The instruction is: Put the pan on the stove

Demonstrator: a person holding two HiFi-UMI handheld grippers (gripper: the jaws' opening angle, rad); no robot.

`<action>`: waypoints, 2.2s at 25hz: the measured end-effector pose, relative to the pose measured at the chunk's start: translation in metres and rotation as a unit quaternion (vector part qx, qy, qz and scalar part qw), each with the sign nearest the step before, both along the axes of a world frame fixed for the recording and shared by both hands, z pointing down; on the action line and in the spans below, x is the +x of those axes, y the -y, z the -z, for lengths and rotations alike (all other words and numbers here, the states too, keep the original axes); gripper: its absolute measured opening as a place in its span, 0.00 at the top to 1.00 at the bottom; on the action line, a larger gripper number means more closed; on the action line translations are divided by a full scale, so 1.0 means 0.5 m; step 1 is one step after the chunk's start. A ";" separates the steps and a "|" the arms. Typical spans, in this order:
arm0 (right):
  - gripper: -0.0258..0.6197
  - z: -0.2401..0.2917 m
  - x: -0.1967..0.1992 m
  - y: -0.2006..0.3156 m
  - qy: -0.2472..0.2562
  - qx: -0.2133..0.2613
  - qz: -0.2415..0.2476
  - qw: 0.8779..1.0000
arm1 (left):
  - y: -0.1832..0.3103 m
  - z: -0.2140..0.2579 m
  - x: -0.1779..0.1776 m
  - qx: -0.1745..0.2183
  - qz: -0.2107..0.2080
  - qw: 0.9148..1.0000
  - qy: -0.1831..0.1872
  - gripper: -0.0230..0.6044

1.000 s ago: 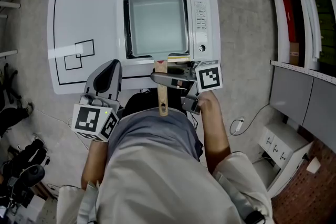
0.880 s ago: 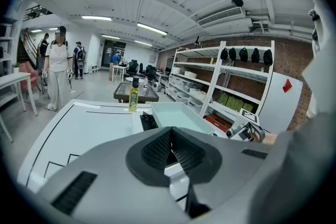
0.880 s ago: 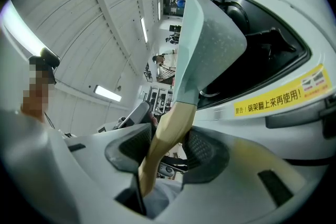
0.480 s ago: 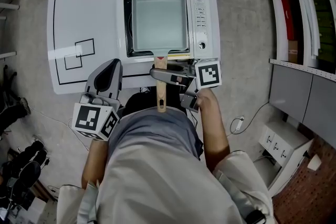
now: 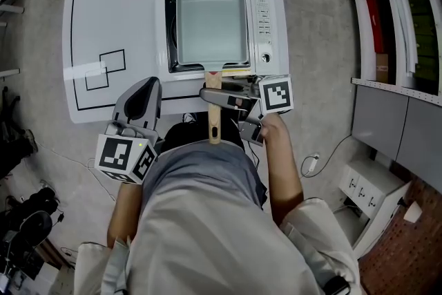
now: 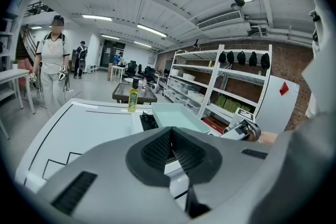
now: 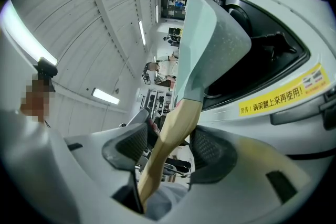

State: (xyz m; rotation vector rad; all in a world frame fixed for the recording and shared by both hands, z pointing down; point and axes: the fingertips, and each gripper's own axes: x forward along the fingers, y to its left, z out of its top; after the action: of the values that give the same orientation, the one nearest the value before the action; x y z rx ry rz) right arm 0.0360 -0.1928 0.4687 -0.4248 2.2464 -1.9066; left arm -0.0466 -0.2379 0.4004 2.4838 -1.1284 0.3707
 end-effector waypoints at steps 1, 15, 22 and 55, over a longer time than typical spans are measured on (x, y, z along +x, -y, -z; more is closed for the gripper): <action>0.59 0.001 0.000 0.001 -0.001 0.002 -0.002 1.000 | -0.001 0.000 -0.002 0.000 0.000 1.000 -0.001 0.95; 0.59 0.008 0.025 -0.002 -0.025 0.013 -0.053 0.998 | -0.023 0.008 -0.028 0.003 -0.003 1.000 -0.013 0.95; 0.59 0.012 0.051 -0.007 -0.044 0.015 -0.100 0.994 | -0.041 0.012 -0.023 0.005 -0.019 1.000 -0.024 0.95; 0.76 0.117 0.123 -0.074 -0.172 0.102 -0.259 0.945 | -0.112 0.066 -0.038 0.025 -0.037 0.996 -0.076 0.95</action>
State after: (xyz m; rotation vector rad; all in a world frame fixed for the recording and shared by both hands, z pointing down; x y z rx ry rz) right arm 0.0975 -0.1556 0.4102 -1.2526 2.1911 -1.3973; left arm -0.0656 -0.1818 0.3673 2.5543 -0.9982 0.1710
